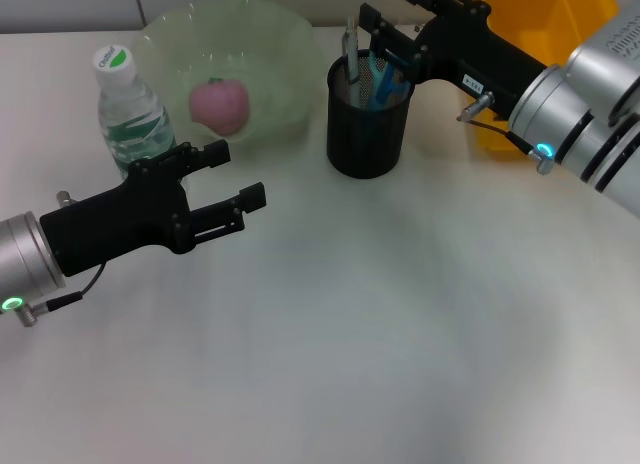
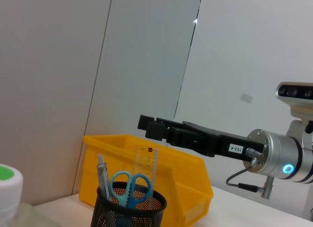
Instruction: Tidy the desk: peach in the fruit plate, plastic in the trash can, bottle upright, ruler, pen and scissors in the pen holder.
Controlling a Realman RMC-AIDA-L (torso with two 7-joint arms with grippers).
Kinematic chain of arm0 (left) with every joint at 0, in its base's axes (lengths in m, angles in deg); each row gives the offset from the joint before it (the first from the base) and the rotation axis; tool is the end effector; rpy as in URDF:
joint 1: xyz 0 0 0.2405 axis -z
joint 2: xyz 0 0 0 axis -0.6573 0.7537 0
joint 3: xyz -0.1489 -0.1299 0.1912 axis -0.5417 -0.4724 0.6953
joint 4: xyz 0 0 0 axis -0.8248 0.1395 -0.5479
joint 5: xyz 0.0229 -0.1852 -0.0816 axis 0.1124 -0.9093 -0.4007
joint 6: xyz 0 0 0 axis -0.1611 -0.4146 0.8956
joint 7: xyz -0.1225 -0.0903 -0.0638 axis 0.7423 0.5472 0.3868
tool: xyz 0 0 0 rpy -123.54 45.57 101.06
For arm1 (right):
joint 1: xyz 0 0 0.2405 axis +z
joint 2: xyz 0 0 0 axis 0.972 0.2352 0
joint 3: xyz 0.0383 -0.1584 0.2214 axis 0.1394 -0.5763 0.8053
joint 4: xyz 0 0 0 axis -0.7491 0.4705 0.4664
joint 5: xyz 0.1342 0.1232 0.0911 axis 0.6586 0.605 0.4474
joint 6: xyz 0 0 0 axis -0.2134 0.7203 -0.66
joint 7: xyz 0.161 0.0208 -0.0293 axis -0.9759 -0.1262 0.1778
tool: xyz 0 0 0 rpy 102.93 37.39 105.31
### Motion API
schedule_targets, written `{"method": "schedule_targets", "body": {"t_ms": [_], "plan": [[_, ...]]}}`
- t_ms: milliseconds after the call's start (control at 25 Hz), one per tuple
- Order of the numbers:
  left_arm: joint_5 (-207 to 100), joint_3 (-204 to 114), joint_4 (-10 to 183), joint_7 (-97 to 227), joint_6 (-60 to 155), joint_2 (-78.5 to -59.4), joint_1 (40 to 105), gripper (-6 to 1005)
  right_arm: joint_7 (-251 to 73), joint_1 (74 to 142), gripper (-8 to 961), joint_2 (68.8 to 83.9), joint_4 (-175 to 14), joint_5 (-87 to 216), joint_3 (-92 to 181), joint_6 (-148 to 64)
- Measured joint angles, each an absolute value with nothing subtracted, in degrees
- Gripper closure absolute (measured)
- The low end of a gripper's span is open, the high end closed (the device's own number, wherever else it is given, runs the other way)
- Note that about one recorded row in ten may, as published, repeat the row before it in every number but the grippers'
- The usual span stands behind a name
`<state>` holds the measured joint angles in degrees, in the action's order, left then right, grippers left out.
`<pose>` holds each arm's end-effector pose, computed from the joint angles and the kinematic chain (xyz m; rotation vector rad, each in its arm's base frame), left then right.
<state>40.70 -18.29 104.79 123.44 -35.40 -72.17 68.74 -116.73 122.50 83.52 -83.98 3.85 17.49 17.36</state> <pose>-0.2808 0.3150 -0.0391 -2.5152 -0.5601 -0.9905 0.2042 0.4199 -0.0732 -2.1563 0.3649 0.9316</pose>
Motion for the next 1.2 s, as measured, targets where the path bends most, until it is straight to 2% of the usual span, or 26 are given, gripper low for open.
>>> {"method": "schedule_targets", "body": {"t_ms": [360,680,800,840,880,1040,1200], "plan": [[41.0,-17.8,104.8,123.5,-35.9,-72.26,68.8,202,-122.5,119.0,227,83.27,-82.6,3.6,18.7,28.5],[41.3,-16.6,104.8,124.0,-39.5,-72.07,68.4,202,-144.9,111.3,229,82.74,-66.6,-3.7,11.2,38.0],[41.7,-16.6,104.8,124.3,-40.0,-72.04,68.4,202,-150.0,108.5,230,81.84,-59.5,-8.4,7.2,42.2],[43.2,-16.2,104.8,125.5,-40.8,-71.81,68.7,202,-152.6,107.2,230,80.64,-56.5,-12.5,6.4,45.3],[43.5,-16.0,104.8,125.9,-41.0,-71.73,68.8,202,-152.6,107.2,230,80.64,-56.5,-12.5,6.4,45.3],[45.1,-13.7,104.8,129.1,-42.5,-70.9,69.5,202,-154.7,105.3,231,78.42,-57.0,-18.6,6.5,48.8],[46.4,-11.7,104.9,131.8,-43.2,-70.03,70.1,202,-154.3,104.0,232,78.67,-57.0,-22.7,6.6,48.6]]}}
